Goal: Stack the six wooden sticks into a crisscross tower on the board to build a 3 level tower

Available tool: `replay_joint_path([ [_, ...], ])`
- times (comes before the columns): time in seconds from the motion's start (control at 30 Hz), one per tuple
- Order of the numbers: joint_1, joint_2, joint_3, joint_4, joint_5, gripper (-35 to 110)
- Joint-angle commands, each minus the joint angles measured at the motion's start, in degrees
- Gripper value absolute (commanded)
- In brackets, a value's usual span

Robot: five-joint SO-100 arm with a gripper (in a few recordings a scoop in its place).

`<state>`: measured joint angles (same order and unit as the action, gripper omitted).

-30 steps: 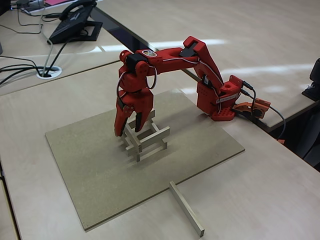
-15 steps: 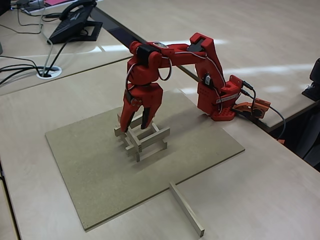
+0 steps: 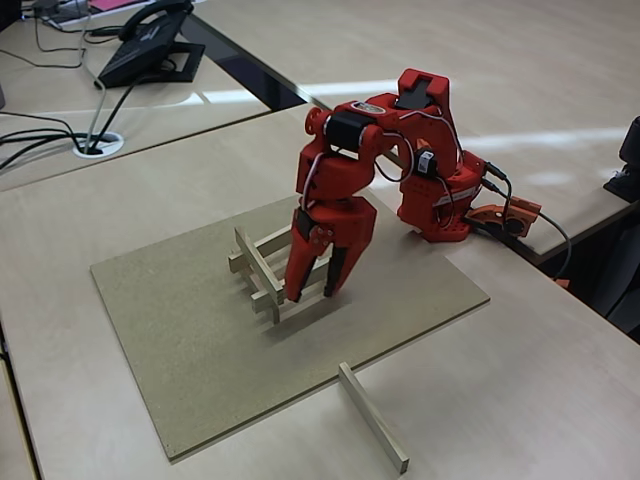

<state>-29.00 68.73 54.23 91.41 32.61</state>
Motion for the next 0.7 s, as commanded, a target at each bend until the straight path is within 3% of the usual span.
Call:
replay_joint_path([
  [0.0,-4.5,-1.4,-2.3,-3.0,4.5,20],
  [0.67,-13.0,-20.7,-15.8,-11.8,12.4,19],
])
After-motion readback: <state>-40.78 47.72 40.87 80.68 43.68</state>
